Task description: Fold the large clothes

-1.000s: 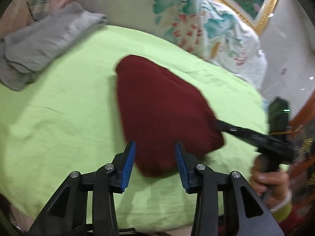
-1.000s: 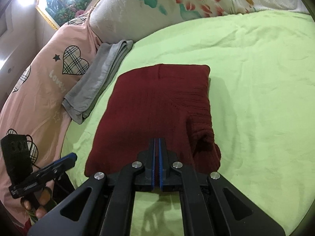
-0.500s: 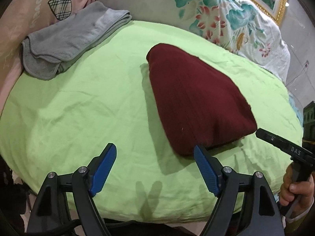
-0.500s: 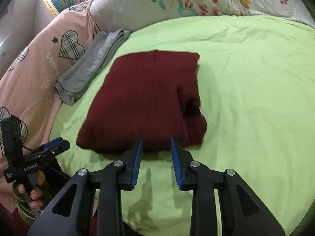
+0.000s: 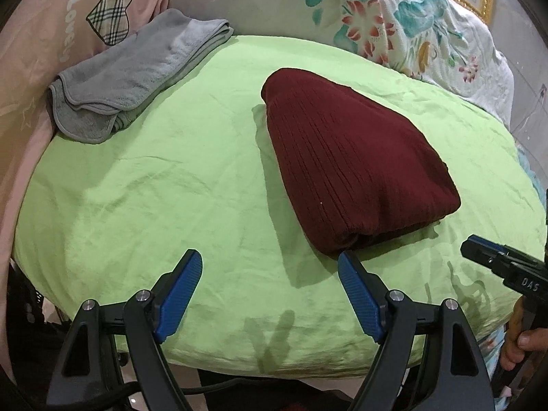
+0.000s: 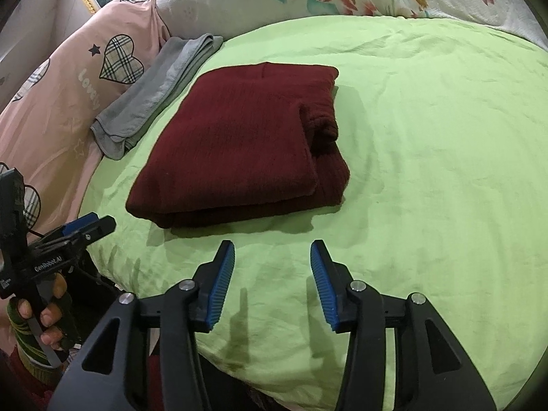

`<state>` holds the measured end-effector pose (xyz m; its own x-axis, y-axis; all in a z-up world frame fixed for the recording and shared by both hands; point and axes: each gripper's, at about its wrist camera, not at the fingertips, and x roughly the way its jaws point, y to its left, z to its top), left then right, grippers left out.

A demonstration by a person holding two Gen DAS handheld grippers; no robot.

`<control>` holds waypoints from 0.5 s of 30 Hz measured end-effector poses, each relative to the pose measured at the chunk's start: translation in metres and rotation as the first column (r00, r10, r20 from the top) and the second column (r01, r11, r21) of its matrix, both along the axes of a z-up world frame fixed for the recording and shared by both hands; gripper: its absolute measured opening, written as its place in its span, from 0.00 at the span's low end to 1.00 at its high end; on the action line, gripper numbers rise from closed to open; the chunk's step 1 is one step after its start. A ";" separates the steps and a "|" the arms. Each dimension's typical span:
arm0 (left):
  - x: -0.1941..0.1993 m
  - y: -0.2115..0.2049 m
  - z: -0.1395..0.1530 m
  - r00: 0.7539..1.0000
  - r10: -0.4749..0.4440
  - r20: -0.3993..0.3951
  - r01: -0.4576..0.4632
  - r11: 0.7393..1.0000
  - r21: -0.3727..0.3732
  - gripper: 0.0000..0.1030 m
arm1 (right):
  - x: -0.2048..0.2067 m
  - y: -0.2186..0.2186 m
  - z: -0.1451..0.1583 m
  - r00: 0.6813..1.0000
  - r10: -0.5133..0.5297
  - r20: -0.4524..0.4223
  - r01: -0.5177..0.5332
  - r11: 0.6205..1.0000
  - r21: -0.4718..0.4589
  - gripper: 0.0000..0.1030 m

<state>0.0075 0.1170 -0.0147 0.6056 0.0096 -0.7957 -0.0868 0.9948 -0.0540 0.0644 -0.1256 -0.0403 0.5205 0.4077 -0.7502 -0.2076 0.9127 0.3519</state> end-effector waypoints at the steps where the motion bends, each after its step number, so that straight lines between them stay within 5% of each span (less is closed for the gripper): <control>1: -0.001 0.000 0.000 1.000 0.000 0.001 0.000 1.000 0.006 0.80 | -0.001 0.001 0.001 1.000 0.003 0.003 -0.003 1.000 0.000 0.49; 15: 0.015 0.010 0.013 1.000 -0.005 0.024 0.005 1.000 0.013 0.80 | 0.035 0.003 0.022 0.998 -0.011 0.061 0.010 1.000 0.019 0.61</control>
<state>0.0227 0.1265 -0.0013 0.6244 0.0170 -0.7809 -0.0806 0.9958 -0.0429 0.0990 -0.1230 -0.0181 0.5694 0.4157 -0.7092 -0.2200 0.9083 0.3557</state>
